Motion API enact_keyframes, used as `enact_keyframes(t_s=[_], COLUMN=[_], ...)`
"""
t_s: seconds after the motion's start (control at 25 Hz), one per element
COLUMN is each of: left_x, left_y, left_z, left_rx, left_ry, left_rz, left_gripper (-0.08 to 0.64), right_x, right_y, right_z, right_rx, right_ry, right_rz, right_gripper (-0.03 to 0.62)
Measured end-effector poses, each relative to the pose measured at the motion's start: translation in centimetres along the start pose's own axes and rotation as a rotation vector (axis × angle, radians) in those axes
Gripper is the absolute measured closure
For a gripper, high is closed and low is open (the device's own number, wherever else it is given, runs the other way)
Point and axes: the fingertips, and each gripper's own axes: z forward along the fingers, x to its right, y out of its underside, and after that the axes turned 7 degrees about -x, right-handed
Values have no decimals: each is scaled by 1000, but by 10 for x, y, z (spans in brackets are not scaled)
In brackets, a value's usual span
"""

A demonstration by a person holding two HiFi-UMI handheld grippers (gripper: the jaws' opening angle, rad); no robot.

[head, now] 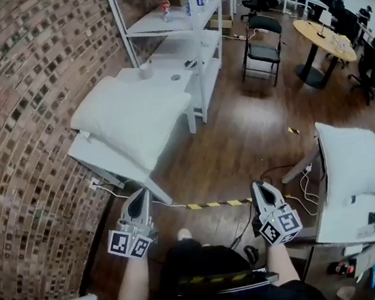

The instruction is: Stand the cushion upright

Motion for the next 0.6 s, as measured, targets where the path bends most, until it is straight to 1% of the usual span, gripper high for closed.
enact_keyframes(t_s=[0.12,0.24,0.36,0.48,0.6], left_x=[23,39,48,51,57], left_y=[0,3,8,5,6], left_z=[56,102,145,178,204], left_rx=[6,4,-11,-2,-11], left_ry=[147,266,349,417,497], left_rz=[-9,-22,-29,-50,-63], left_gripper=[558,558,558,558,558], right_x=[29,53,72,90,101], right_y=[-14,-28,-42,-53,-61], right_z=[-19,-34,-55,-70,-81], right_rx=[43,84,115,139,175], right_ry=[127,252,374,470,567], right_rz=[4,13,4,6,20], right_gripper=[589,589,589,588,589])
